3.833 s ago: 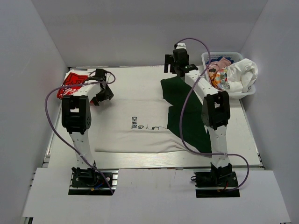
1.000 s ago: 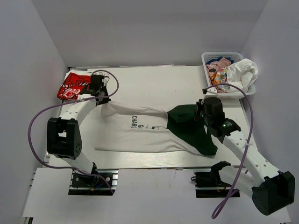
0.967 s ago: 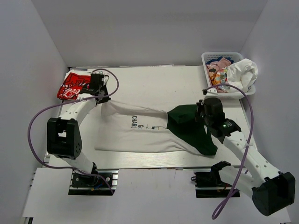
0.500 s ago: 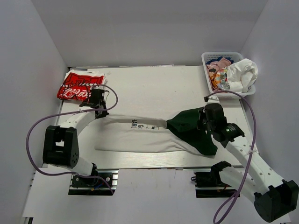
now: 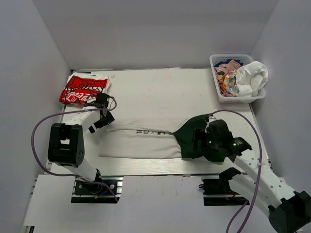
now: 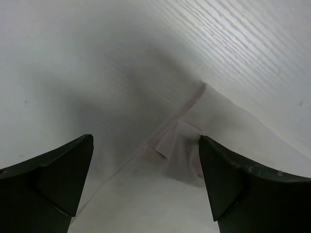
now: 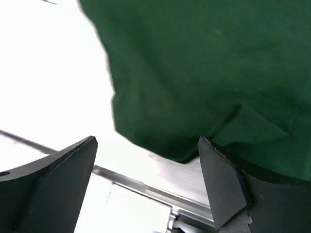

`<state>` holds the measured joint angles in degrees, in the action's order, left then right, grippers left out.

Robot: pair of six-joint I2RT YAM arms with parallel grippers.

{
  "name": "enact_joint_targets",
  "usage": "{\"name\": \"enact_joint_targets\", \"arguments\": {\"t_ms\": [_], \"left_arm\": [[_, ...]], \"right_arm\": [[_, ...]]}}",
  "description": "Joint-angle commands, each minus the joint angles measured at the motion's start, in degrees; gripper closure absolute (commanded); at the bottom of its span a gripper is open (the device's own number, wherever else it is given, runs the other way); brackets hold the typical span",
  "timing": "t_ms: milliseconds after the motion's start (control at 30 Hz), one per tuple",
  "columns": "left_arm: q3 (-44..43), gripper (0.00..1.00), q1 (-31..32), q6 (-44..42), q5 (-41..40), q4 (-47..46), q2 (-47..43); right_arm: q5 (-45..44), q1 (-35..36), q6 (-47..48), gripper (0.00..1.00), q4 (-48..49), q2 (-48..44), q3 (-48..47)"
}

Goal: Fold and stack the t-shirts

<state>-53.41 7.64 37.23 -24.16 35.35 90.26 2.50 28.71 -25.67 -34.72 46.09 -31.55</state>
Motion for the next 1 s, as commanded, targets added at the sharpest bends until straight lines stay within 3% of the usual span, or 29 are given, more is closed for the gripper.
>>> {"name": "enact_joint_targets", "arguments": {"t_ms": [0,200,333,433,567,633,800,933,967], "left_arm": [[-7.75,0.00,-0.70,7.94,-5.72,7.08,-0.08],[-10.75,0.00,0.53,4.43,6.04,2.80,-8.86],[-6.03,0.00,0.53,1.80,17.36,-5.69,-12.29],[-3.55,0.00,1.06,1.18,23.19,-9.59,-9.16],[-3.02,0.00,2.56,1.17,25.30,-9.60,-1.25],[-0.31,0.00,3.96,0.56,24.35,-8.99,1.74],[5.84,0.00,5.54,1.88,19.44,-6.18,2.99],[9.45,0.00,7.55,4.16,18.01,-1.35,1.25],[10.42,0.00,8.09,5.12,18.01,-0.47,0.63]], "right_arm": [[4.90,0.38,1.24,0.10,1.58,-3.81,-2.37],[-9.69,0.12,-0.51,0.10,7.47,-4.52,-6.68],[-12.43,0.03,-6.23,0.10,11.32,1.10,-4.41],[-12.61,-0.06,-10.27,0.10,14.76,5.58,-1.41],[-14.54,-0.58,-13.09,0.10,15.30,13.22,-0.53],[-15.42,-0.58,-14.49,0.10,10.92,20.49,-2.37],[-12.88,-1.11,-15.03,0.10,13.53,30.44,-2.37],[-12.95,-2.25,-13.62,0.10,15.56,44.29,-9.57],[-13.14,-2.78,-13.18,0.10,15.30,46.53,-15.41]]}}
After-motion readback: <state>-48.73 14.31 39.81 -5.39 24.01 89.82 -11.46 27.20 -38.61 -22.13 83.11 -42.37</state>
